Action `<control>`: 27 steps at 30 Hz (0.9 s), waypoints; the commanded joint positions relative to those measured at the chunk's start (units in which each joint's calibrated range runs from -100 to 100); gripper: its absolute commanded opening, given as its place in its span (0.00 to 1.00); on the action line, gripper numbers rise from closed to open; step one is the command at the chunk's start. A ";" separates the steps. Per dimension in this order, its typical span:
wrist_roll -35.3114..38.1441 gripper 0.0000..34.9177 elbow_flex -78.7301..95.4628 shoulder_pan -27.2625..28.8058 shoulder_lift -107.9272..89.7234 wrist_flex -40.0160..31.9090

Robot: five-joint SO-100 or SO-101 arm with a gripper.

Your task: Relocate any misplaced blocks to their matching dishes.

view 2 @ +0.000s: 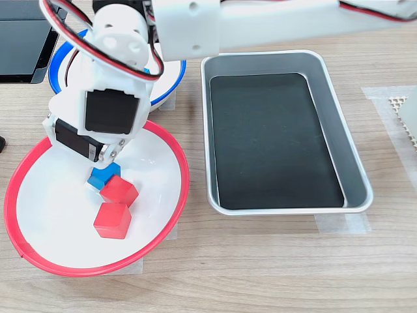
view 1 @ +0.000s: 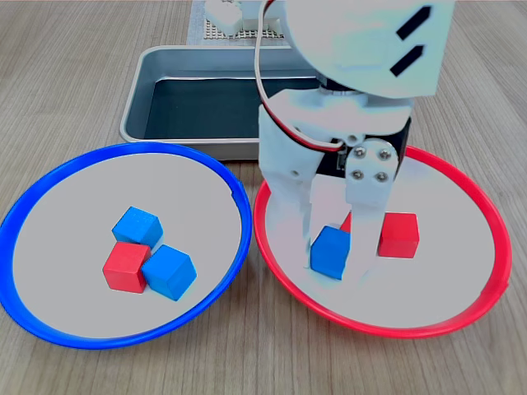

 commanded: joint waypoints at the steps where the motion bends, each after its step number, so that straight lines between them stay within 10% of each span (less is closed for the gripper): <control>1: -0.20 0.01 -2.19 -0.26 -1.47 0.17; 27: 8.40 0.01 4.55 10.38 -19.21 -0.82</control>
